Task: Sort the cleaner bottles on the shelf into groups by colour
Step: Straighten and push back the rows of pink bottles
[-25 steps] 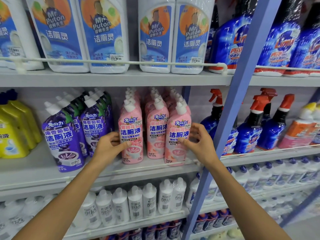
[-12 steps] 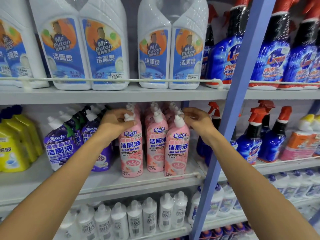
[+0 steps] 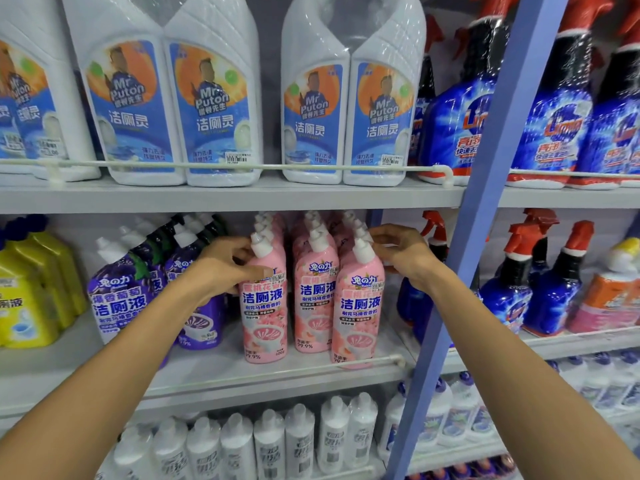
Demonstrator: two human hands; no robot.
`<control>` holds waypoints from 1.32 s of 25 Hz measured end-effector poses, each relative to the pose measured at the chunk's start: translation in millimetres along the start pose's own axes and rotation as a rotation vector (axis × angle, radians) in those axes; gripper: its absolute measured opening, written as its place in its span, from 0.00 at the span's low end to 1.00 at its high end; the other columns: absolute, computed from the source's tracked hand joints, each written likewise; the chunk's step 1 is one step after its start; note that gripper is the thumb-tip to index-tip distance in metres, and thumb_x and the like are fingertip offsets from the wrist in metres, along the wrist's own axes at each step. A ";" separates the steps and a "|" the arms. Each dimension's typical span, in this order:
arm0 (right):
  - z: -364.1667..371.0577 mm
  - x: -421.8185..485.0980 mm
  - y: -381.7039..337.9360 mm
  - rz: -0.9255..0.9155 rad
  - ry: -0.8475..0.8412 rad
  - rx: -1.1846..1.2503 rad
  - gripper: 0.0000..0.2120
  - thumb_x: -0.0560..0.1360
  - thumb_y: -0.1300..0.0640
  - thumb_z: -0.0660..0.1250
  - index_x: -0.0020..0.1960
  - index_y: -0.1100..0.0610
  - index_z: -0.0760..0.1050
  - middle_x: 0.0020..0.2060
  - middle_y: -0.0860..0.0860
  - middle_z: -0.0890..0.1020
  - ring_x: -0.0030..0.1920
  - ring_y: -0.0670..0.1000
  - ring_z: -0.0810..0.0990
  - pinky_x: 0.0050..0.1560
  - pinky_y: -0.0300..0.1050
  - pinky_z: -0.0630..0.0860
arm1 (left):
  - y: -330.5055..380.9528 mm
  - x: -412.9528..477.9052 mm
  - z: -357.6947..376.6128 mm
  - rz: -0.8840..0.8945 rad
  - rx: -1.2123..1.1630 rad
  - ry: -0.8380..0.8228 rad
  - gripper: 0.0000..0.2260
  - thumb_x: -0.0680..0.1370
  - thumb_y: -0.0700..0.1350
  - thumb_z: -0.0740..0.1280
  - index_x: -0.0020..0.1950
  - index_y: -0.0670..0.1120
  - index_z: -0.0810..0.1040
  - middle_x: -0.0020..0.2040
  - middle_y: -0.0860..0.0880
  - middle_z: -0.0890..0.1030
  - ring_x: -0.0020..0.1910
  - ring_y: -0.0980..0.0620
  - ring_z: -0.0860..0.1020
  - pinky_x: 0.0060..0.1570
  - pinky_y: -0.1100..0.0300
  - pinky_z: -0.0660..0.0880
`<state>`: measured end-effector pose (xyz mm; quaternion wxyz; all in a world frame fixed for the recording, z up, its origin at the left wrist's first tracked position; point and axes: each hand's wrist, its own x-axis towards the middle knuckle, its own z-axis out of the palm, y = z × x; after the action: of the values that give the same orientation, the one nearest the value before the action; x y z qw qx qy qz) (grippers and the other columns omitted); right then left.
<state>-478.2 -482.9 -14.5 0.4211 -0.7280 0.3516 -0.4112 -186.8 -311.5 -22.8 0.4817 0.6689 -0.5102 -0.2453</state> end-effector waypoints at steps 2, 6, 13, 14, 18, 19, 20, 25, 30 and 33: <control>1.2 0.1 -0.5 0.013 -0.012 0.005 0.16 0.76 0.58 0.75 0.63 0.58 0.81 0.57 0.55 0.85 0.61 0.56 0.82 0.61 0.56 0.81 | -1.5 0.2 0.4 -0.002 0.000 0.012 0.21 0.70 0.40 0.80 0.60 0.51 0.79 0.55 0.43 0.80 0.53 0.41 0.81 0.46 0.43 0.83; 1.9 -2.6 -7.2 0.057 -0.052 0.058 0.16 0.77 0.56 0.74 0.63 0.57 0.81 0.57 0.53 0.85 0.56 0.51 0.83 0.45 0.42 0.84 | -9.6 -2.8 -0.9 -0.019 0.008 0.007 0.19 0.69 0.40 0.81 0.57 0.46 0.80 0.53 0.37 0.80 0.46 0.43 0.82 0.41 0.49 0.84; 2.7 -5.2 -11.7 0.119 -0.055 0.142 0.13 0.76 0.58 0.74 0.60 0.56 0.82 0.50 0.46 0.86 0.50 0.46 0.84 0.43 0.40 0.84 | -15.4 -3.9 3.3 -0.015 0.024 0.035 0.19 0.68 0.43 0.82 0.54 0.52 0.79 0.53 0.41 0.80 0.50 0.42 0.82 0.41 0.45 0.84; 2.9 -5.7 -11.7 0.123 -0.054 0.150 0.13 0.76 0.57 0.75 0.60 0.56 0.82 0.49 0.45 0.86 0.49 0.45 0.84 0.43 0.40 0.84 | -16.6 -3.7 3.6 -0.014 0.027 0.040 0.20 0.68 0.44 0.82 0.55 0.52 0.79 0.53 0.42 0.81 0.51 0.42 0.83 0.42 0.45 0.84; 3.7 -6.7 -11.6 0.141 -0.039 0.163 0.12 0.75 0.56 0.75 0.58 0.54 0.83 0.49 0.46 0.87 0.48 0.45 0.84 0.41 0.41 0.85 | -15.9 -6.8 4.5 -0.023 0.027 0.067 0.22 0.67 0.45 0.82 0.58 0.51 0.79 0.52 0.43 0.81 0.50 0.42 0.83 0.43 0.41 0.84; 3.9 -6.8 -12.1 0.143 -0.036 0.162 0.12 0.75 0.56 0.75 0.58 0.54 0.83 0.50 0.47 0.87 0.49 0.45 0.84 0.41 0.41 0.85 | -15.2 -7.8 4.8 -0.022 0.030 0.073 0.23 0.67 0.45 0.82 0.59 0.51 0.79 0.52 0.44 0.82 0.50 0.43 0.83 0.43 0.41 0.84; 3.8 -6.8 -12.3 0.144 -0.036 0.160 0.13 0.75 0.55 0.76 0.59 0.55 0.83 0.51 0.48 0.87 0.50 0.45 0.84 0.42 0.42 0.85 | -14.6 -8.7 5.1 -0.021 0.028 0.076 0.23 0.67 0.45 0.82 0.59 0.51 0.79 0.51 0.44 0.82 0.50 0.43 0.83 0.43 0.41 0.84; 2.3 -5.9 -11.6 0.144 -0.043 0.167 0.16 0.75 0.56 0.76 0.62 0.57 0.82 0.53 0.50 0.87 0.50 0.46 0.84 0.36 0.38 0.82 | -9.8 -11.6 4.5 -0.030 -0.023 0.072 0.18 0.70 0.46 0.81 0.56 0.50 0.80 0.53 0.43 0.81 0.50 0.43 0.83 0.45 0.42 0.84; 3.4 -5.0 -14.5 0.125 -0.020 0.178 0.12 0.76 0.58 0.75 0.58 0.55 0.83 0.53 0.50 0.86 0.48 0.45 0.83 0.37 0.36 0.81 | 15.6 -11.6 0.8 0.045 -0.221 0.177 0.07 0.77 0.47 0.74 0.52 0.47 0.82 0.51 0.41 0.84 0.51 0.42 0.84 0.51 0.45 0.82; 4.6 10.9 -20.8 0.084 0.154 0.226 0.07 0.74 0.58 0.77 0.51 0.52 0.83 0.52 0.54 0.87 0.52 0.54 0.85 0.52 0.48 0.84 | 27.1 7.8 -1.5 0.059 -0.277 0.330 0.06 0.78 0.47 0.73 0.52 0.46 0.82 0.53 0.42 0.85 0.54 0.41 0.83 0.56 0.43 0.81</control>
<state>-466.1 -482.5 6.1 0.4890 -0.6269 0.3647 -0.4847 -194.9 -318.5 3.3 0.6530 0.6120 -0.4053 -0.1863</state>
